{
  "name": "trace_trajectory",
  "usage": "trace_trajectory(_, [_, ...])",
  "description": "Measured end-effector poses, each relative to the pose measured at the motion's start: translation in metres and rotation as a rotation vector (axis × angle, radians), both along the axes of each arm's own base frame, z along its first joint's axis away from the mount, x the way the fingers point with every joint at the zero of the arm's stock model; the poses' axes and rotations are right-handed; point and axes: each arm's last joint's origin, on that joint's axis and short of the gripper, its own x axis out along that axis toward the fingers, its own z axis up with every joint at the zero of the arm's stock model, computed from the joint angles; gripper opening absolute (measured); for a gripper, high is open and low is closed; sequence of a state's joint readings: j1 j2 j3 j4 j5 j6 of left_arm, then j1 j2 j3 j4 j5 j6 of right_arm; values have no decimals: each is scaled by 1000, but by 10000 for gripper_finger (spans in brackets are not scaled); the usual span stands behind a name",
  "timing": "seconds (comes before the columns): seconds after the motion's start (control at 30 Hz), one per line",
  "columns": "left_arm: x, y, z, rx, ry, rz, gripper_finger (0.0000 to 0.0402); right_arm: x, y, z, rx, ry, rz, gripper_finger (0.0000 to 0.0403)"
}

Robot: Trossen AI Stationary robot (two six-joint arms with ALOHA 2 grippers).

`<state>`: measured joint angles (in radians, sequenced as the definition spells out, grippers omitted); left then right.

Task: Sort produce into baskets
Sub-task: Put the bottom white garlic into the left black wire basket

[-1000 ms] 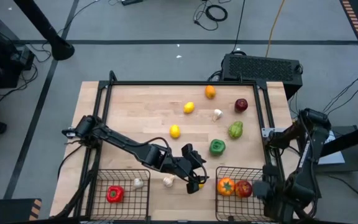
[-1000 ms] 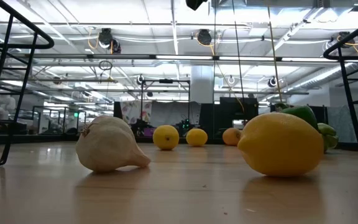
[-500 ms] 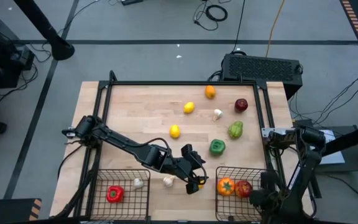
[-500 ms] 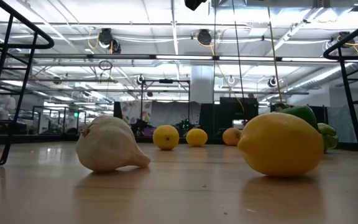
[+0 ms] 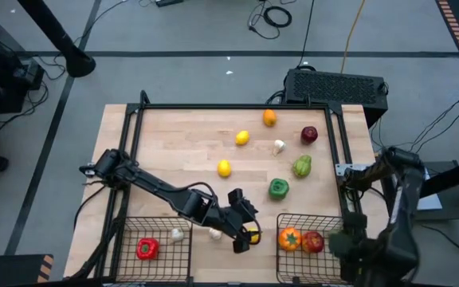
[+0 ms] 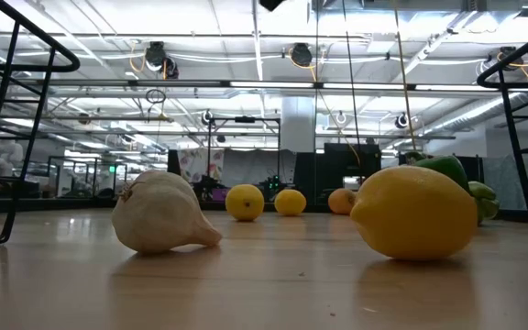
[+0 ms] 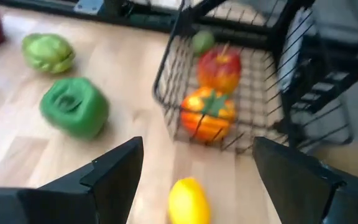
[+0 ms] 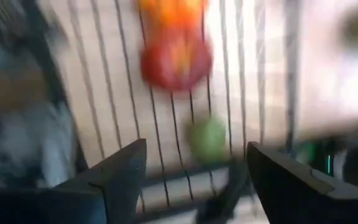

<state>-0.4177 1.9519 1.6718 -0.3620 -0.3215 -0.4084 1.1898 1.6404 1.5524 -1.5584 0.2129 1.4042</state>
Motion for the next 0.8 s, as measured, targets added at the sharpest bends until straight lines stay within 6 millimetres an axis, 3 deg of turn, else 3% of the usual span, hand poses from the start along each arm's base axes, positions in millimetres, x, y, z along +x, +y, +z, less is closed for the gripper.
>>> trace_trajectory(0.17, [-5, -4, -11, 48, 70, 44, 310, 14, -4, 34, -142, -597, 103, 241])
trace_trajectory(0.27, [-6, -12, -23, 1, 114, 56, 310, 26, -4, 40, -308, -800, 195, 232])
trace_trajectory(0.53, [-15, -46, -48, 2, 167, 33, 310, 50, -12, 42, -471, -775, 300, 212])
trace_trajectory(0.8, [-30, -45, -60, 37, 300, 152, 310, 51, -13, 40, -470, -689, 378, 202])
